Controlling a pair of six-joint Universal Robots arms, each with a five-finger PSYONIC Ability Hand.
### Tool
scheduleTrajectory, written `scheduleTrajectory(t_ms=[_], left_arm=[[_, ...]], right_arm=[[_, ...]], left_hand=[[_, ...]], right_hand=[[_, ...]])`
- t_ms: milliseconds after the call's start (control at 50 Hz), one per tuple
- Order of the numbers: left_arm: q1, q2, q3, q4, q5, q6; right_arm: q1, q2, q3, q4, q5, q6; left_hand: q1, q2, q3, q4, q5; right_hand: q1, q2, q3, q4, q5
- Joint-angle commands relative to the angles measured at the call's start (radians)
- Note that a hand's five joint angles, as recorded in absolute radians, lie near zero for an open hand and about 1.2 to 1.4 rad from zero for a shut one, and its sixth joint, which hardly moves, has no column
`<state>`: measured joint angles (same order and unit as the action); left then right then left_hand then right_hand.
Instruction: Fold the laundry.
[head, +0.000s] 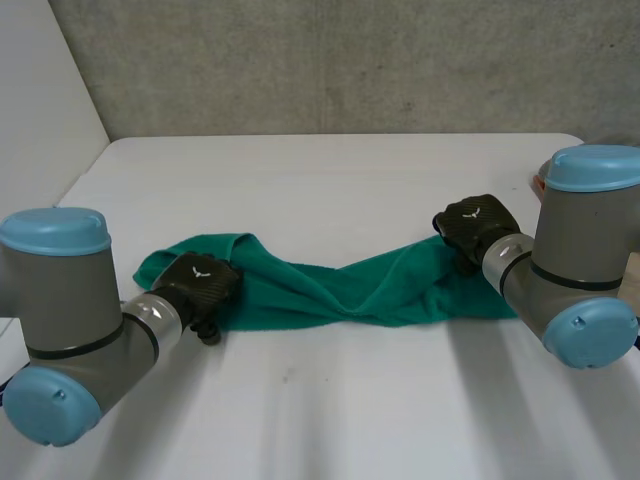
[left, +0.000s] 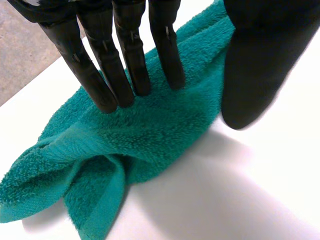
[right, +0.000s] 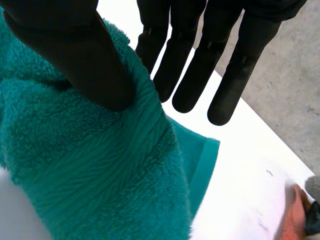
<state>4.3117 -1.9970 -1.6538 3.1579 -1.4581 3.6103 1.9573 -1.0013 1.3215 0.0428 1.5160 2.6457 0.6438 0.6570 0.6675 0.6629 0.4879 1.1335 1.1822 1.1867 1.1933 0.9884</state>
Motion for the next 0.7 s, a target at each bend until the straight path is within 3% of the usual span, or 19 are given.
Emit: scheduleTrajectory(t_ms=[20, 140, 260, 400, 540, 700], left_arm=[[-0.021, 0.015, -0.012, -0.015, -0.044, -0.002], [-0.026, 0.027, -0.012, -0.024, -0.068, -0.013], [-0.009, 0.124, -0.015, -0.041, -0.083, -0.039], [0.085, 0.182, 0.098, -0.039, -0.036, -0.094], [0.128, -0.004, 0.363, -0.096, 0.091, -0.128], [0.105, -0.28, 0.717, -0.235, 0.128, -0.127]], right_arm=[[-0.001, -0.005, 0.004, -0.008, -0.036, 0.037], [0.002, -0.005, 0.019, -0.035, -0.05, 0.042], [0.002, -0.042, 0.036, -0.069, -0.076, 0.039], [0.006, -0.184, 0.042, -0.078, -0.148, 0.037], [0.04, -0.344, 0.03, -0.144, -0.259, 0.079], [0.061, -0.444, -0.007, -0.224, -0.321, 0.184]], left_hand=[[-0.193, -0.206, -0.216, -0.212, -0.211], [-0.219, -0.232, -0.243, -0.238, -0.237], [-0.38, -0.393, -0.404, -0.399, -0.399], [-0.469, -0.482, -0.493, -0.488, -0.488], [-0.469, -0.482, -0.493, -0.488, -0.488], [-0.469, -0.482, -0.493, -0.488, -0.488]], right_hand=[[0.263, 0.214, 0.21, 0.203, 0.233], [0.263, 0.214, 0.21, 0.203, 0.233], [0.263, 0.214, 0.21, 0.203, 0.233], [0.263, 0.214, 0.21, 0.203, 0.233], [0.263, 0.214, 0.21, 0.203, 0.233], [0.263, 0.214, 0.21, 0.203, 0.233]])
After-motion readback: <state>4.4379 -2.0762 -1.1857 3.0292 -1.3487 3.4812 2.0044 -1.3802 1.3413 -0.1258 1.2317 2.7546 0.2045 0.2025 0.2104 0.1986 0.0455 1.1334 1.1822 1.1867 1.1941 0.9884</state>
